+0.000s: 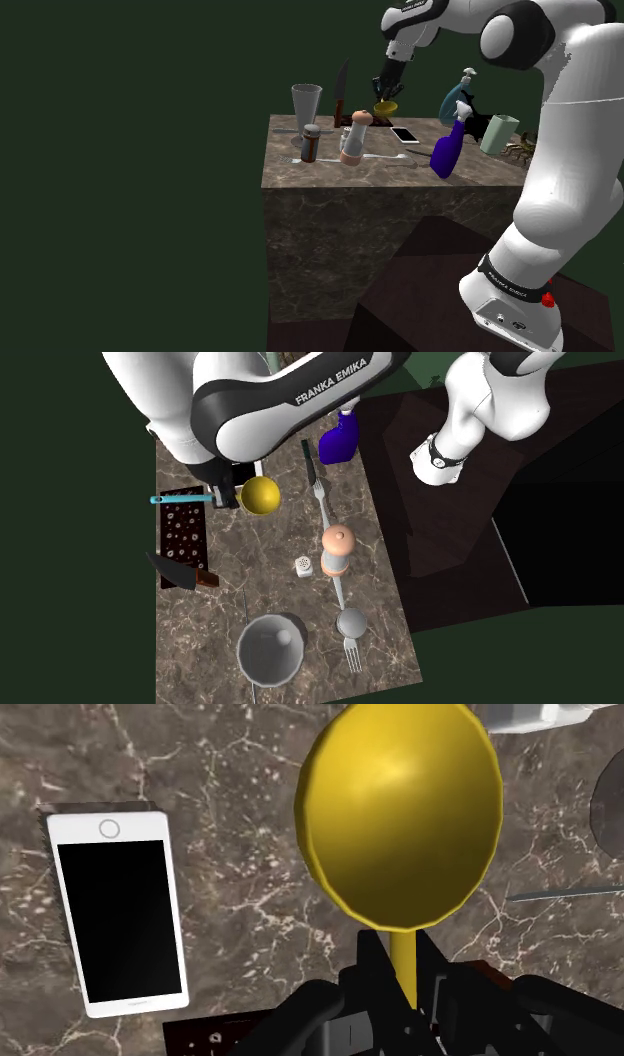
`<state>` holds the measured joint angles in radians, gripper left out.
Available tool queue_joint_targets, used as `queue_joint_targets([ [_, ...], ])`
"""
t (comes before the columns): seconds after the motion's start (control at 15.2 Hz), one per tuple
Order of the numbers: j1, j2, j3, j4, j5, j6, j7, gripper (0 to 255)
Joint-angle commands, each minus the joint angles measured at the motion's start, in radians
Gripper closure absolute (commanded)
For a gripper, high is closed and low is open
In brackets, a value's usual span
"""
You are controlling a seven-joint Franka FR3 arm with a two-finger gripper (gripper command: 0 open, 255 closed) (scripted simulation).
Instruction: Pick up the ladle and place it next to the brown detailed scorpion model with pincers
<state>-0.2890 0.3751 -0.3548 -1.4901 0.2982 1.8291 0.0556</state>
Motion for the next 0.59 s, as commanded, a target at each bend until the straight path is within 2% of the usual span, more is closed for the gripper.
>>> queue_joint_targets([
  [0.0,-0.002,0.000,-0.001,0.028,-0.002,-0.028,0.005,255],
  [0.26,-0.006,-0.001,-0.002,0.074,-0.005,-0.074,0.014,255],
  [0.53,-0.011,-0.133,-0.029,-0.108,-0.041,-0.026,-0.037,255],
])
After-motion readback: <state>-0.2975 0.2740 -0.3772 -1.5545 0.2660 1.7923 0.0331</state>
